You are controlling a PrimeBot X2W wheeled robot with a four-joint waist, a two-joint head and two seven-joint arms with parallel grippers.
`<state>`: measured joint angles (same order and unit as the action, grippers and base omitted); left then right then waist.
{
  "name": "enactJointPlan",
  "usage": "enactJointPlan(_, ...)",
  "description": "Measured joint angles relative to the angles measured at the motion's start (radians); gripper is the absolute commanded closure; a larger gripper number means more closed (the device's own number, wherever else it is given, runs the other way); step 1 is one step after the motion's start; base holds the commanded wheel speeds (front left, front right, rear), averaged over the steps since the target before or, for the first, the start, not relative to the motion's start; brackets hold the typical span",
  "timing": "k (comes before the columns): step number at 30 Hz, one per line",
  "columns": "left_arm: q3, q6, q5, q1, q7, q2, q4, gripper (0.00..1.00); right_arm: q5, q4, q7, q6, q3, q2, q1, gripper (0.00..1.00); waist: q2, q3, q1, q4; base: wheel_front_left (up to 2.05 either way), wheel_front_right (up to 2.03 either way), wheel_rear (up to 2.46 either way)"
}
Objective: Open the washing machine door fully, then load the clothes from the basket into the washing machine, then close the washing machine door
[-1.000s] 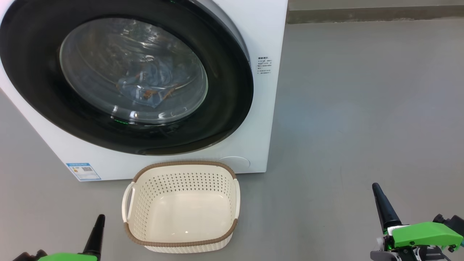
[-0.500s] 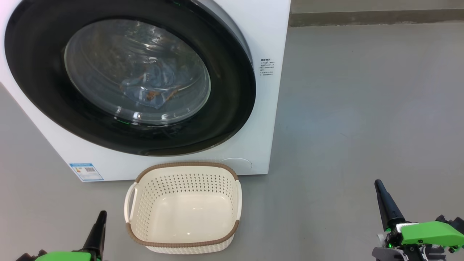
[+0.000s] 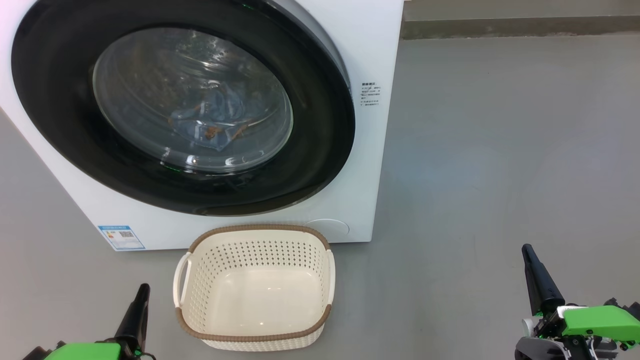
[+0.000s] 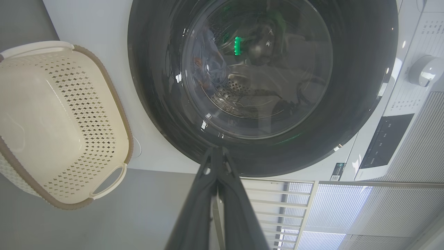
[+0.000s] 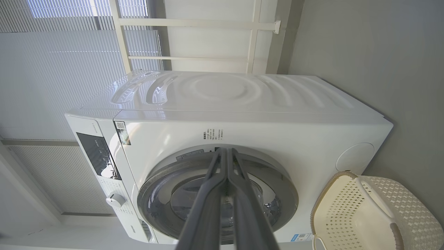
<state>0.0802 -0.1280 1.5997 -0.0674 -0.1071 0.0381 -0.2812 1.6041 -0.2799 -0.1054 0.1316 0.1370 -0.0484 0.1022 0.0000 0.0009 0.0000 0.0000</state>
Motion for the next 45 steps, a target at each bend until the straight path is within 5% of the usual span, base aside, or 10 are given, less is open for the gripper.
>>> enactJointPlan(45, 0.001, 0.000, 0.000, 0.000, 0.000, 0.000, 0.000, 1.00, 0.000, 0.000, 0.000, -0.002, 0.000, 0.001, 0.000, 1.00, 0.0000, 0.000, 0.0000, 0.000, 0.00, 0.00, 0.00)
